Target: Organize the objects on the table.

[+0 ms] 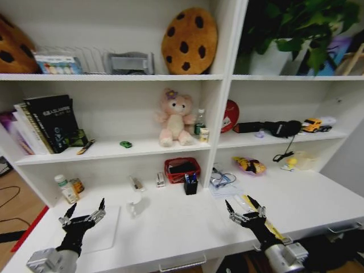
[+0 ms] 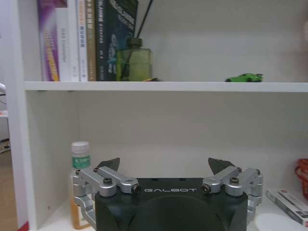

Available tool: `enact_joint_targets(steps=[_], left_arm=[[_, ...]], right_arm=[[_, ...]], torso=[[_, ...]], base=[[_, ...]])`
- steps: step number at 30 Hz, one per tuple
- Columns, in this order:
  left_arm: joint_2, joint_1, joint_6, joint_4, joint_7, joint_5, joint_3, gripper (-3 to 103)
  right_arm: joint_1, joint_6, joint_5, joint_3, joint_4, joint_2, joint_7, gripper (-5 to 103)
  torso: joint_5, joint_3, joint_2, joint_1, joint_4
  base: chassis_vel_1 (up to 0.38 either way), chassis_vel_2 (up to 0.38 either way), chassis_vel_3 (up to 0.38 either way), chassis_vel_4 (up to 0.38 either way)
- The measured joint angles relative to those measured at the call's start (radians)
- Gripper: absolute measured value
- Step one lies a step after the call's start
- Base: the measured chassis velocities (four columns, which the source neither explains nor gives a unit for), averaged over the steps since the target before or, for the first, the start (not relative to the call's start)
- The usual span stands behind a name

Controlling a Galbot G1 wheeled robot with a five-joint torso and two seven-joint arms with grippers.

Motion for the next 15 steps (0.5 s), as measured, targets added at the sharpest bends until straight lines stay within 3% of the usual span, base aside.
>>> enact_joint_targets(steps=[2,7,15], left_arm=[[0.000,0.000,0.000,0.000,0.000,0.000,0.000,100],[0.000,0.000,0.000,0.000,-0.001,0.000,0.000,100],[0.000,0.000,0.000,0.000,0.000,0.000,0.001,100]], right_arm=[[0.001,0.000,0.000,0.000,0.000,0.000,0.000,100],[0.001,0.000,0.000,0.000,0.000,0.000,0.000,100],[0.001,0.000,0.000,0.000,0.000,0.000,0.000,100]], torso=[[-0.0016,0.001,-0.001,0.001,0.0002],[-0.0010,0.000,0.000,0.000,0.0003],[-0.0003,0.000,0.000,0.001,0.0001]], base=[[0.338,0.341,-0.314,-0.332],[0.252,0.236,-0.233,-0.284],[0.026,0.013,0.018,-0.034]])
